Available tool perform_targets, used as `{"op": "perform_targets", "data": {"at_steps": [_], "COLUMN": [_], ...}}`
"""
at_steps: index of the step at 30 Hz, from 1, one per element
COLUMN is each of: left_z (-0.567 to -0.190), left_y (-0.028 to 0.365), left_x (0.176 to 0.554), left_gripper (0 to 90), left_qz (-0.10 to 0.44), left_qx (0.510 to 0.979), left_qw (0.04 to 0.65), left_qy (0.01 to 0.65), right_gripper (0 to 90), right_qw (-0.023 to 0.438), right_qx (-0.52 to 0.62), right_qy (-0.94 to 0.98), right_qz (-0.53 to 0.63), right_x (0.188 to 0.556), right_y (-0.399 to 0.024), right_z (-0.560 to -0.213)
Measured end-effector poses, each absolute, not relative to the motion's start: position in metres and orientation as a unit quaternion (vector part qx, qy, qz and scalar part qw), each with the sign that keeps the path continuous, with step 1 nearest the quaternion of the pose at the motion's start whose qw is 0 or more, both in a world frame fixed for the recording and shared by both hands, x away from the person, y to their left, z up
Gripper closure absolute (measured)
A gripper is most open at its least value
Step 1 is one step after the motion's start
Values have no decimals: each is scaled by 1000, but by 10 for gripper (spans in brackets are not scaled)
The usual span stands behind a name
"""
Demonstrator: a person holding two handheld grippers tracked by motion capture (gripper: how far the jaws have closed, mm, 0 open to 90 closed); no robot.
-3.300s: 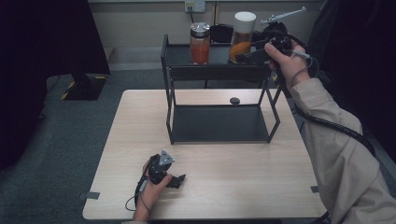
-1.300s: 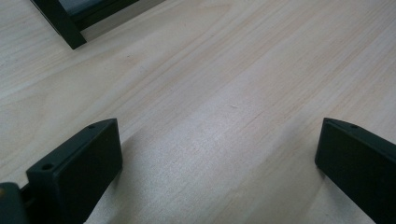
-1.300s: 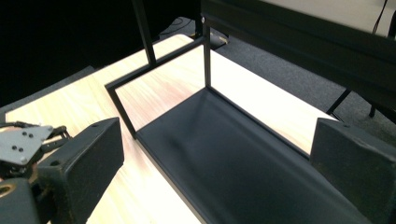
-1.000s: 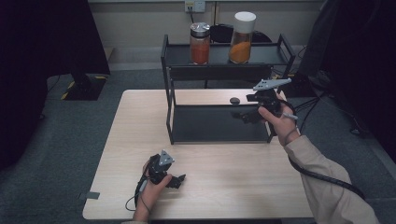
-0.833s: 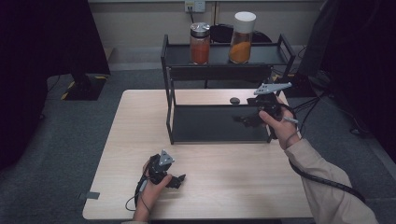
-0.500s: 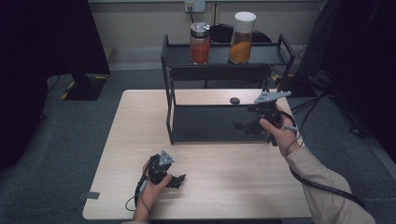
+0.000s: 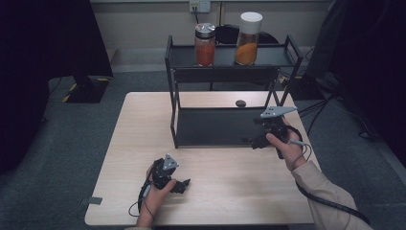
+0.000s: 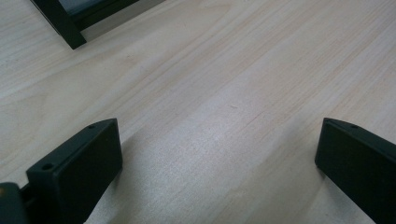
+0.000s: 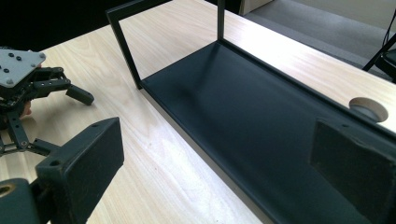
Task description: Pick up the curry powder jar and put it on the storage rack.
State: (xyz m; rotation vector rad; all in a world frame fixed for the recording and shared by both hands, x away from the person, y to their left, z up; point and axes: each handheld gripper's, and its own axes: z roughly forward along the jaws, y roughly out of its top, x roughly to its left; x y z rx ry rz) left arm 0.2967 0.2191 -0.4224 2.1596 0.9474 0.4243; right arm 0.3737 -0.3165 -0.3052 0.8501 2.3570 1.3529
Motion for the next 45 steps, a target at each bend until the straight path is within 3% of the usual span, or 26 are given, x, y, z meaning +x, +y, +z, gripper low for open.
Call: {"op": "perform_targets", "data": {"at_steps": [45], "left_z": [-422], "left_y": [219], "left_x": [296], "left_gripper": [0], "left_qz": [165], "left_qx": [839], "left_qw": [364], "left_qy": [369], "right_gripper": [21], "right_qw": [128], "right_qx": [328], "right_qy": [823], "right_qz": [445], "right_x": [340], "right_y": [-359], "right_z": [-384]}}
